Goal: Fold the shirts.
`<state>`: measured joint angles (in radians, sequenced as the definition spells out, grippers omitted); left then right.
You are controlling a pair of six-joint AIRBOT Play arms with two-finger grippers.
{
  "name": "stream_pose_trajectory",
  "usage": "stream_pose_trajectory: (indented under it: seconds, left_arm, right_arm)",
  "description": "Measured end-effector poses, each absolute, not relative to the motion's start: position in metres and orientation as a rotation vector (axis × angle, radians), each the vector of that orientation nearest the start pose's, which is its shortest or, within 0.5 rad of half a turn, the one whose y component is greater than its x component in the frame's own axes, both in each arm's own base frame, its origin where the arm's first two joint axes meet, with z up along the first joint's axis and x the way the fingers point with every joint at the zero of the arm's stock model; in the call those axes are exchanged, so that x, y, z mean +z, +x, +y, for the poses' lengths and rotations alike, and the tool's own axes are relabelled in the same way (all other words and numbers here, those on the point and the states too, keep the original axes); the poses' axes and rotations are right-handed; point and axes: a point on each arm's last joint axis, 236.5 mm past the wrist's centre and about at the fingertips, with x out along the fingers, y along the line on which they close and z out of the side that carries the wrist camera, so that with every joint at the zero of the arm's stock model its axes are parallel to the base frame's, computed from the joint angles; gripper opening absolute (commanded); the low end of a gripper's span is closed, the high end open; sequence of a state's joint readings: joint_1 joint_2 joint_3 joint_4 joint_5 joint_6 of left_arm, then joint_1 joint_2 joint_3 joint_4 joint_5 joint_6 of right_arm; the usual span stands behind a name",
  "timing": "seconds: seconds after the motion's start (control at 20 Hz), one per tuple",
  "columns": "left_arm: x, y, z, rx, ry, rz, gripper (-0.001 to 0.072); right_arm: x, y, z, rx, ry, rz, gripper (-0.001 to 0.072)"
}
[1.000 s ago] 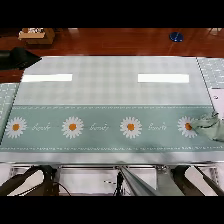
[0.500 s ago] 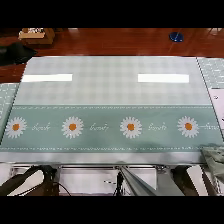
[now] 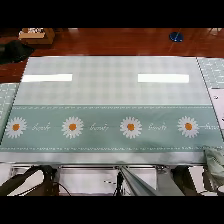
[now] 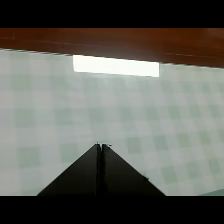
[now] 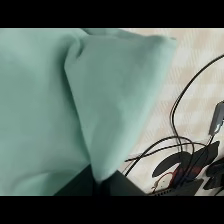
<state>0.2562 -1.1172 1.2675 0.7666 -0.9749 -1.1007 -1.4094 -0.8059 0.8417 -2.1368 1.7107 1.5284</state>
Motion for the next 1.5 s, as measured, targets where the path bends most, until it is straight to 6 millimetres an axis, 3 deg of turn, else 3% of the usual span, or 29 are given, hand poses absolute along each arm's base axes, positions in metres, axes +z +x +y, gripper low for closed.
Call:
stream_pose_trajectory:
  seconds: [0.15,0.2,0.3,0.35,0.55,0.65,0.7,0.75,0.8,0.85,0.9,0.95,1.05,1.1,1.25,1.35,1.5]
  left_arm:
    - [0.199,0.443,-0.029,-0.351,-0.332,0.597,0.0023]
    - [0.199,0.443,-0.029,-0.350,-0.332,0.595,0.0024]
    - [0.199,0.443,-0.029,-0.349,-0.331,0.594,0.0024]
    - [0.199,0.443,-0.029,-0.349,-0.331,0.595,0.0024]
    - [0.199,0.443,-0.029,-0.350,-0.327,0.594,0.0025]
    - [0.199,0.443,-0.029,-0.355,-0.310,0.591,0.0058]
    - [0.199,0.443,-0.029,-0.358,-0.298,0.589,0.0128]
    - [0.198,0.443,-0.029,-0.362,-0.287,0.587,0.0129]
    - [0.197,0.444,-0.030,-0.367,-0.277,0.588,0.0198]
    - [0.194,0.446,-0.032,-0.376,-0.263,0.592,0.0555]
    - [0.189,0.448,-0.035,-0.387,-0.254,0.600,0.0618]
    - [0.183,0.450,-0.041,-0.405,-0.247,0.614,0.0618]
    - [0.161,0.455,-0.059,-0.447,-0.208,0.664,0.0618]
    - [0.148,0.456,-0.069,-0.463,-0.178,0.697,0.0619]
    - [0.103,0.454,-0.096,-0.460,-0.066,0.856,0.0618]
    - [0.076,0.447,-0.110,-0.427,0.039,0.972,0.0618]
    - [0.053,0.437,-0.126,-0.395,0.157,1.074,0.0607]
  right_arm:
    - [0.064,-0.102,-0.190,-1.473,0.779,1.730,0.0029]
    - [0.064,-0.103,-0.191,-1.477,0.770,1.729,0.0068]
    - [0.065,-0.104,-0.197,-1.485,0.744,1.718,0.0350]
    - [0.065,-0.104,-0.200,-1.488,0.732,1.711,0.0417]
    - [0.064,-0.099,-0.208,-1.478,0.705,1.680,0.0420]
    - [0.069,-0.085,-0.223,-1.459,0.641,1.626,0.0419]
    - [0.074,-0.071,-0.236,-1.432,0.588,1.578,0.0418]
    - [0.083,-0.048,-0.253,-1.381,0.507,1.510,0.0418]
    - [0.092,-0.017,-0.269,-1.311,0.428,1.436,0.0418]
    - [0.104,0.024,-0.284,-1.219,0.340,1.344,0.0418]
    - [0.115,0.067,-0.292,-1.118,0.267,1.267,0.0419]
    - [0.126,0.117,-0.292,-1.001,0.199,1.190,0.0435]
    - [0.138,0.211,-0.268,-0.763,0.110,1.092,0.0529]
    - [0.138,0.255,-0.246,-0.648,0.086,1.063,0.0538]
    - [0.118,0.345,-0.160,-0.355,0.061,1.058,0.0538]
    - [0.098,0.376,-0.100,-0.192,0.055,1.101,0.0538]
    - [0.071,0.392,-0.029,-0.021,0.026,1.179,0.0537]
